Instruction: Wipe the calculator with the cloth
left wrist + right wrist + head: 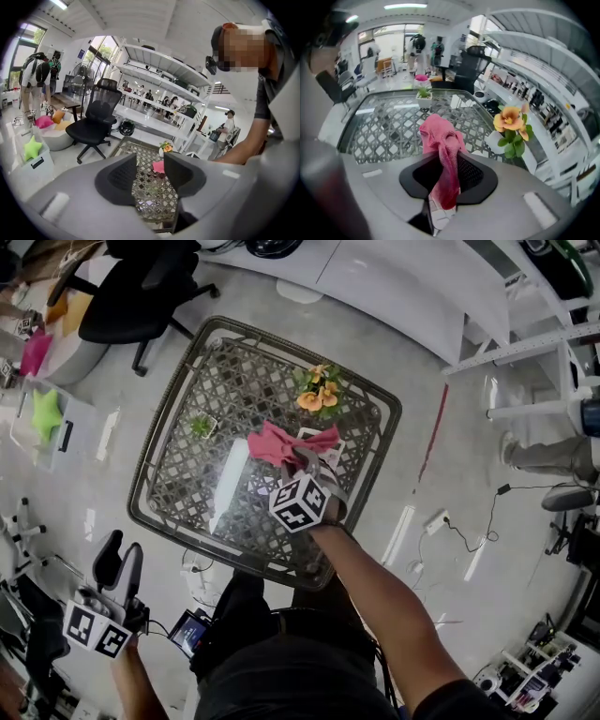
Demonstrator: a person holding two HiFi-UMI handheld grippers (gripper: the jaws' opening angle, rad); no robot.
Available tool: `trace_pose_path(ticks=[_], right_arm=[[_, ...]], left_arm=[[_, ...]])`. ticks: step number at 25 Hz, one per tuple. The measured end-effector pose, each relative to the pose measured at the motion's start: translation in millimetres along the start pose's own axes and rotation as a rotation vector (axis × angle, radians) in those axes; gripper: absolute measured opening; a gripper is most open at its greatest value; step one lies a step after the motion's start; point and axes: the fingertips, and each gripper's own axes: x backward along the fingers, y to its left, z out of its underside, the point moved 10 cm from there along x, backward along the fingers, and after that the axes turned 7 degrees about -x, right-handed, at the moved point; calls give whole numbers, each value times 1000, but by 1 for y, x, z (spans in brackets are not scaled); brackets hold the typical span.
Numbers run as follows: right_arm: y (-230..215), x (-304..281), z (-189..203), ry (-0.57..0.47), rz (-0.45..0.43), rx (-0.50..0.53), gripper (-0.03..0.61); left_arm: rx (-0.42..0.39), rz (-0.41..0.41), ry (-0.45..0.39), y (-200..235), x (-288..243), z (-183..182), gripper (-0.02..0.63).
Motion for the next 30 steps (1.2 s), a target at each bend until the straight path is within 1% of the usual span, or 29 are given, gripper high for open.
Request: trace_pose_path(ticks=[2,4,6,8,13,22,26,30], right_arm=[[8,-2,5,9,11,157,83],[13,-3,12,20,15,267,83],[15,-4,20,30,16,334,83],[13,-3,28,38,18,369,83],[3,5,45,50,30,391,83],[-22,18,74,78,61,367,81],[-36,24,87,101,78,334,81],[-49,31,97,124,98,252,81]], left_arm=[[0,-1,-1,-1,-1,0,190],[-1,1,1,-1,-2,0,192],[-2,4,4,-3,-4,1,192],[-3,7,6,-4,-6,1,190],[-12,22,9,-12,-14,-2,190],[-39,52,7,-31,-29,-10,192],[-51,66,7,-38,-35,-13,192],[-58,72,9,-42,-37,-16,192]])
